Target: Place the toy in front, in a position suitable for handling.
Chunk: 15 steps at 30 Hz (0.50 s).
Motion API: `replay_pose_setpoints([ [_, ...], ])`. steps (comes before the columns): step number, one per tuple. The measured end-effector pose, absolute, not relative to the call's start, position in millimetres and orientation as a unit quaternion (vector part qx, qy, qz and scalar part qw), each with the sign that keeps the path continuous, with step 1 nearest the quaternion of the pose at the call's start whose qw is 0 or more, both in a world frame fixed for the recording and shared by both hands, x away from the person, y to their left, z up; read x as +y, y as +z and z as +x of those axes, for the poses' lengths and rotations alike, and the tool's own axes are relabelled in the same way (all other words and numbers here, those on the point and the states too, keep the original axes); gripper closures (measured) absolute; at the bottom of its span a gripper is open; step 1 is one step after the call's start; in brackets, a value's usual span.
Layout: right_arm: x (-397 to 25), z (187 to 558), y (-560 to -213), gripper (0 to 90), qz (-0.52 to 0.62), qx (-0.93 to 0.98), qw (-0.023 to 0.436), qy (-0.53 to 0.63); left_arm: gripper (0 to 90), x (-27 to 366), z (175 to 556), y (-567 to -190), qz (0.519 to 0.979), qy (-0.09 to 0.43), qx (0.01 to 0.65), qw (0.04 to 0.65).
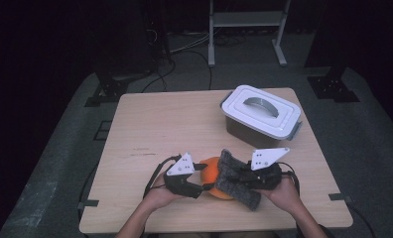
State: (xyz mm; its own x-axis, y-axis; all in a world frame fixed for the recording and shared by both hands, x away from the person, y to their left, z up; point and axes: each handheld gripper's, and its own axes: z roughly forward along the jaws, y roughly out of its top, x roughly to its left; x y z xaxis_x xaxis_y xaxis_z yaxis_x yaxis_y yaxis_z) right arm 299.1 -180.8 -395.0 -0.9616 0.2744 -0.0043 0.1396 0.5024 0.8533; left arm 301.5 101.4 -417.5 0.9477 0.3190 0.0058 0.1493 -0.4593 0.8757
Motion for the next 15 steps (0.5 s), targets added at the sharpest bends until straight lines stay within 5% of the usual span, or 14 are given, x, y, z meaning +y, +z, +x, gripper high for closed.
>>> replay_pose_setpoints([
  [15,-179,295,-386,73.9,0.102,0.858,0.074,0.498,33.0,87,289,-412,0.858,0.121,0.088,0.492],
])
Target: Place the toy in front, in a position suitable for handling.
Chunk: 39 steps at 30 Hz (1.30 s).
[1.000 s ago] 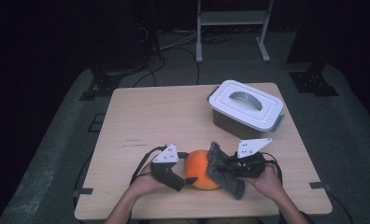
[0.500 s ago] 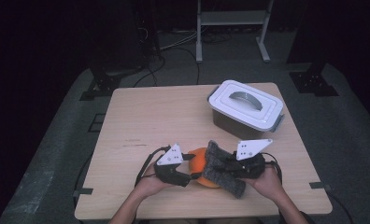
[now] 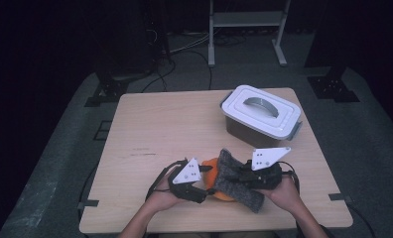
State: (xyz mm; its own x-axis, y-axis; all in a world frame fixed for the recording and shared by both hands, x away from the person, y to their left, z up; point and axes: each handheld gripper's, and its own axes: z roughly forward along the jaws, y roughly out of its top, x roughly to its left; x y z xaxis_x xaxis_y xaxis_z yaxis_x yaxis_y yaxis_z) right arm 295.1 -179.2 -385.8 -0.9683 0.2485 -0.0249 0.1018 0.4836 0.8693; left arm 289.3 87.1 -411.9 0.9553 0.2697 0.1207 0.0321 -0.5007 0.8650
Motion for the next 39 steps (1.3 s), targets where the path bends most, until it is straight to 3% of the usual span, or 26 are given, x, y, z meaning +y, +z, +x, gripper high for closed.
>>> replay_pose_setpoints([
  [4,-191,298,-389,74.5,0.107,0.866,0.053,0.485,32.9,88,290,-412,0.856,0.112,0.084,0.498],
  [10,-194,303,-382,73.9,0.125,0.855,0.081,0.497,31.2,85,288,-411,0.855,0.107,0.073,0.502],
  [17,-195,302,-394,74.0,0.126,0.864,0.05,0.485,15.7,89,296,-409,0.852,0.051,0.118,0.507],
  [22,-197,300,-400,74.2,0.115,0.872,0.035,0.475,15.8,87,297,-412,0.86,0.066,0.129,0.49],
  [26,-195,300,-398,74.2,0.113,0.874,0.032,0.471,27.1,86,292,-412,0.864,0.083,0.106,0.485],
  [32,-185,293,-376,74.3,0.095,0.859,0.081,0.496,31.2,79,284,-410,0.863,0.108,0.061,0.489],
  [35,-180,294,-378,74.2,0.092,0.867,0.101,0.479,27.8,80,286,-410,0.862,0.101,0.074,0.492],
  [39,-187,299,-389,74.4,0.105,0.865,0.083,0.483,14.7,84,292,-409,0.854,0.1,0.107,0.498],
])
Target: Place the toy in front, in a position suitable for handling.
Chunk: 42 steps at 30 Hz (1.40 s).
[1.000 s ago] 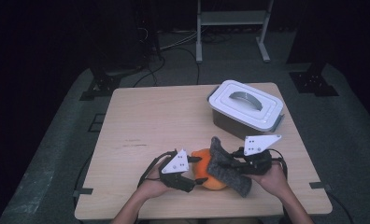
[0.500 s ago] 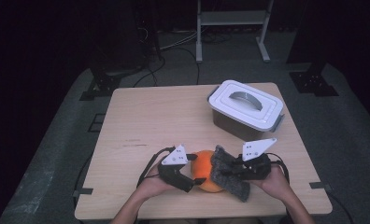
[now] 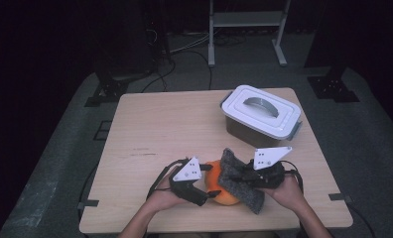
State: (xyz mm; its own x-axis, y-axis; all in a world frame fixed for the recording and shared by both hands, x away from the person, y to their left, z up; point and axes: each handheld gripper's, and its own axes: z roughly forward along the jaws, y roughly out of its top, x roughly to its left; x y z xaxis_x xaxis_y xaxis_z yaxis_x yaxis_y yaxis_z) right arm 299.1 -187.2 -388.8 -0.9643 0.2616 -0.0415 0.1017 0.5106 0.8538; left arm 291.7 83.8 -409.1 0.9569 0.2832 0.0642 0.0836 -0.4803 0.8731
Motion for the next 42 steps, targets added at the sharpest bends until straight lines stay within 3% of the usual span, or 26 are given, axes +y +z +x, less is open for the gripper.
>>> replay_pose_setpoints([
  [3,-192,300,-390,74.4,0.111,0.863,0.071,0.488,10.1,83,295,-412,0.854,0.089,0.118,0.499],
  [7,-188,299,-389,74.6,0.103,0.867,0.054,0.484,21.6,80,291,-415,0.861,0.093,0.099,0.489],
  [10,-183,294,-378,74.7,0.088,0.858,0.066,0.502,23.1,79,288,-414,0.859,0.099,0.082,0.495],
  [20,-192,300,-383,74.1,0.109,0.861,0.078,0.491,22.6,84,290,-416,0.865,0.094,0.071,0.488],
  [25,-199,307,-392,74.2,0.131,0.854,0.064,0.5,15.1,84,294,-415,0.862,0.067,0.096,0.494],
  [32,-184,296,-395,74.9,0.091,0.872,0.024,0.48,17.9,88,297,-416,0.864,0.056,0.115,0.487],
  [39,-180,293,-383,75.2,0.091,0.863,0.063,0.493,23.9,83,288,-415,0.867,0.088,0.08,0.484],
  [42,-180,295,-385,75.1,0.091,0.866,0.06,0.488,23.9,84,289,-415,0.867,0.089,0.077,0.484],
])
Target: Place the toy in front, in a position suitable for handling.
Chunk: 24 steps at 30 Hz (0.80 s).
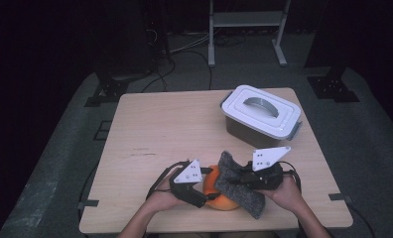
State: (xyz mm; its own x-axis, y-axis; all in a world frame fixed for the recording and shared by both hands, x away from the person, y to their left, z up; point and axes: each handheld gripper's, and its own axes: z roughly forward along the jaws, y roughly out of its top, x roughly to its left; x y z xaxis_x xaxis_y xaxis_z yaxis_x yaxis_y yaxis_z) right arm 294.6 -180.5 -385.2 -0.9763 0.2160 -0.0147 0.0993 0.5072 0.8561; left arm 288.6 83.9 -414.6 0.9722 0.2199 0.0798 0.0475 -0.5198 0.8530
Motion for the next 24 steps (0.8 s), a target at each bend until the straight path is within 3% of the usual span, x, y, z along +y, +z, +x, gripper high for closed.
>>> replay_pose_setpoints([
  [7,-198,296,-386,75.1,0.101,0.875,0.058,0.47,24.5,81,285,-413,0.863,0.097,0.068,0.492],
  [15,-184,294,-378,74.7,0.091,0.868,0.086,0.481,24.7,78,280,-412,0.862,0.104,0.051,0.493],
  [20,-189,294,-383,75.3,0.096,0.869,0.069,0.48,8.7,78,288,-410,0.855,0.102,0.104,0.499],
  [22,-190,293,-383,75.4,0.09,0.872,0.068,0.476,9.3,78,289,-412,0.856,0.09,0.105,0.499],
  [24,-188,293,-382,75.6,0.084,0.875,0.064,0.473,16.4,76,285,-414,0.858,0.088,0.09,0.498],
])
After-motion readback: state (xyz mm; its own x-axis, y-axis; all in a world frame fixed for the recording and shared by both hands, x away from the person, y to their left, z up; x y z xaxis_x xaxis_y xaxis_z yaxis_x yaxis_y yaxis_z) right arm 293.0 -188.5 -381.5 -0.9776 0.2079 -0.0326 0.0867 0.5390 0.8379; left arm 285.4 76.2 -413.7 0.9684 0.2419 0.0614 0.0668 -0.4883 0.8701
